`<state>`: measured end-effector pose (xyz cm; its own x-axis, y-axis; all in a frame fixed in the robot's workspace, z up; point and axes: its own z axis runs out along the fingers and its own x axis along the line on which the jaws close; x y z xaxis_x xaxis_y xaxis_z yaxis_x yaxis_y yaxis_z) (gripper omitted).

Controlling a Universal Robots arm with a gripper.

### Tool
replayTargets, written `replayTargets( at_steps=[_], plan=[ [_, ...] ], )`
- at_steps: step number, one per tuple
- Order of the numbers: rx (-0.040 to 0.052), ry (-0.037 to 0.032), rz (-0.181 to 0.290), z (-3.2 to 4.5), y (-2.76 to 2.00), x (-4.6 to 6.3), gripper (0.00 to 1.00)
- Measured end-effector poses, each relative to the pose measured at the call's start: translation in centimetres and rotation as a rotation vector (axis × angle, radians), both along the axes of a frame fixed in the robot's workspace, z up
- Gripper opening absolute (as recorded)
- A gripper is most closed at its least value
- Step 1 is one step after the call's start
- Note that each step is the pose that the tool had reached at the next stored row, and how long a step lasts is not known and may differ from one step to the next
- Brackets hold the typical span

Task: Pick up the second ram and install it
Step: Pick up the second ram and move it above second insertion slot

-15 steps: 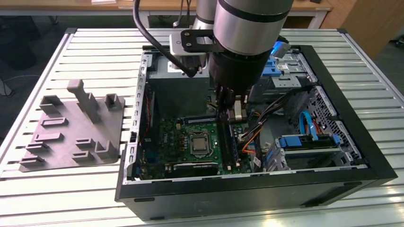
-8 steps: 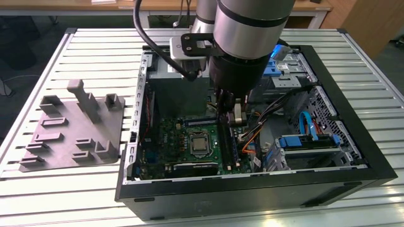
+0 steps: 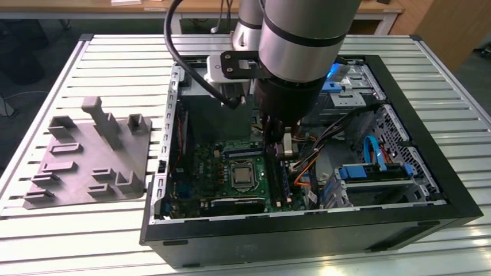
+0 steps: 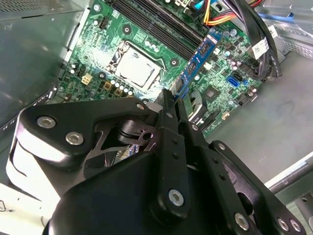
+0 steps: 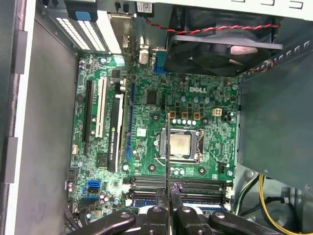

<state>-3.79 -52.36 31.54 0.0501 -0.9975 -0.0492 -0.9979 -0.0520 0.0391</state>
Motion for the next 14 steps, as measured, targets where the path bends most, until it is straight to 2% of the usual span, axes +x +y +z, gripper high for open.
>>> replayTargets(
  at_steps=[9, 12, 13, 14],
  plan=[
    [0.0000, 0.0000, -0.024, -0.32, 0.00, 0.00, 0.14],
    [-0.0001, 0.0001, -0.073, -0.40, 0.00, 0.00, 0.14],
    [-0.0001, 0.0001, -0.107, -0.45, 0.00, 0.00, 0.14],
    [-0.0001, 0.0001, -0.109, -0.45, 0.00, 0.00, 0.14]
  ],
)
